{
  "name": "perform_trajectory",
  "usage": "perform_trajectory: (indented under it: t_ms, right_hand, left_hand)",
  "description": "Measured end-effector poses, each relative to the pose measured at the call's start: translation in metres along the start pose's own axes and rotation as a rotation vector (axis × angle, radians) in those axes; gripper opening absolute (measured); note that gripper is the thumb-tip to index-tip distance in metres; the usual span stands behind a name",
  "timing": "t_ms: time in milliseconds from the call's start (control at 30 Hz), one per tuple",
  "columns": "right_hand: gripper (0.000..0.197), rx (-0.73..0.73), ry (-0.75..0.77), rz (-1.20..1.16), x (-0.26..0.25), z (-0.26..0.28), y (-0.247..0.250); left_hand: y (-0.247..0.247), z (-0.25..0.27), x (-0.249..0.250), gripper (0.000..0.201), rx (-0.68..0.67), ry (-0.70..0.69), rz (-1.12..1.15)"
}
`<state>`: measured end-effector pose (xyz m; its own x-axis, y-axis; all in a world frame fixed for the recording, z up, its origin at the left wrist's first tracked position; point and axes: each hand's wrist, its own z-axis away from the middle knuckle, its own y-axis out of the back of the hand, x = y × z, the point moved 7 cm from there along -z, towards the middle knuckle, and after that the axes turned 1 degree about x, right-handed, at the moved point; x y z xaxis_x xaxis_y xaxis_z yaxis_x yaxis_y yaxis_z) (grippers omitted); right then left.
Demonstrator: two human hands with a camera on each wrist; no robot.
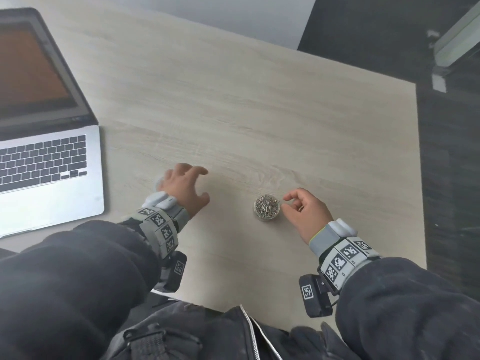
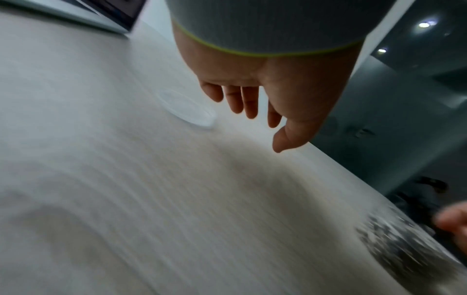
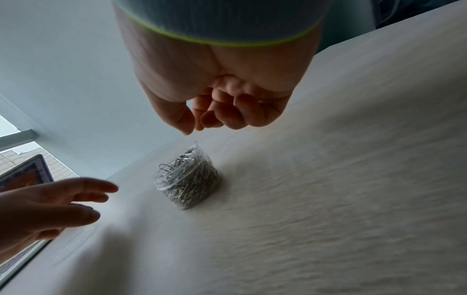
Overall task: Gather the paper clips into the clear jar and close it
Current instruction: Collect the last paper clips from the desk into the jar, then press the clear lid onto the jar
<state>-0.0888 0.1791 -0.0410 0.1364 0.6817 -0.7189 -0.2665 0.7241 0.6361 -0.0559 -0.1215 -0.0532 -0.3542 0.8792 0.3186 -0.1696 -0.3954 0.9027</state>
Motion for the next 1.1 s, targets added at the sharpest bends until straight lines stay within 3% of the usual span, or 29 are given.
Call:
perform_trajectory:
  t_ms: [100, 200, 333, 433, 533, 667, 800, 933, 1033, 1100]
  right_hand:
    - [0.007, -0.019, 0.007, -0.034, -0.006, 0.0, -0.003]
    - [0.008, -0.028, 0.018, -0.036, -0.009, 0.001, -0.006]
    - [0.009, -0.035, 0.026, -0.04, -0.007, 0.006, -0.006]
    - [0.016, -0.022, 0.057, -0.078, -0.009, 0.007, -0.004]
    - [0.04, -0.046, 0.13, -0.108, -0.021, 0.008, -0.004]
    - [0.068, -0.136, 0.168, -0.087, -0.04, 0.013, -0.006]
    - [0.061, -0.134, 0.156, -0.107, -0.043, 0.014, -0.002]
    - [0.065, -0.153, 0.152, -0.127, -0.041, 0.015, -0.001]
    - [0.066, -0.14, 0.163, -0.13, -0.04, 0.016, 0.001]
    - [0.065, -0.088, 0.163, -0.122, -0.037, 0.012, 0.004]
  left_hand:
    - [0.009, -0.006, -0.042, 0.07, -0.004, 0.194, -0.057]
    - [0.004, -0.007, -0.065, 0.068, -0.052, 0.275, -0.051]
    - [0.001, -0.007, -0.053, 0.053, -0.052, 0.239, -0.012]
    - [-0.004, -0.006, -0.015, 0.06, -0.093, 0.113, 0.235]
    - [-0.005, 0.005, 0.039, 0.066, -0.164, -0.015, 0.595]
    - [-0.008, 0.012, 0.091, 0.06, -0.255, -0.062, 0.817]
    - [-0.012, 0.021, 0.114, 0.044, -0.343, -0.061, 0.976]
    - [-0.019, 0.029, 0.121, 0.045, -0.4, -0.03, 1.103]
    - [-0.02, 0.032, 0.128, 0.047, -0.412, -0.049, 1.123]
    - [-0.019, 0.029, 0.124, 0.035, -0.365, -0.046, 1.065]
